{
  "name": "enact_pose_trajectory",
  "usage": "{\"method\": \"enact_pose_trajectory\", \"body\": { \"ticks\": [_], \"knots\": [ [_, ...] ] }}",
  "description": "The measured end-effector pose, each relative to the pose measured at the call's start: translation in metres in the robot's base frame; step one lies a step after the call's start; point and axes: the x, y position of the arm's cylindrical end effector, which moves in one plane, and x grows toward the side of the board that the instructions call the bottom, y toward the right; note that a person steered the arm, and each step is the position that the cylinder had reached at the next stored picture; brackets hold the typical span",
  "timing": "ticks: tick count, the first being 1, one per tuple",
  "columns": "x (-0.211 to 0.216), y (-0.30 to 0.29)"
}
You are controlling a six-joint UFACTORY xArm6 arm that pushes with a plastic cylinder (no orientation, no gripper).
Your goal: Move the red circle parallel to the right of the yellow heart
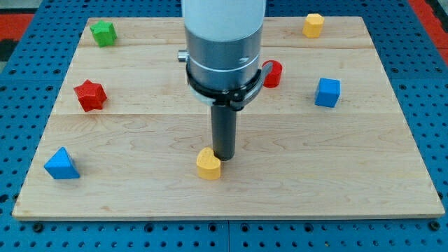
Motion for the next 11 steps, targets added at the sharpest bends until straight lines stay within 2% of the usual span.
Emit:
{"method": "enact_pose_trajectory", "body": {
  "ticks": [1,2,3,4,5,7,9,11],
  "knots": [
    [-0.037,0.046],
    [-0.104,0.049],
    [-0.158,0.003],
    [-0.198,0.034],
    [-0.183,0.114],
    [-0.083,0.123],
    [-0.078,0.170],
    [-0.002,0.183]
  ]
}}
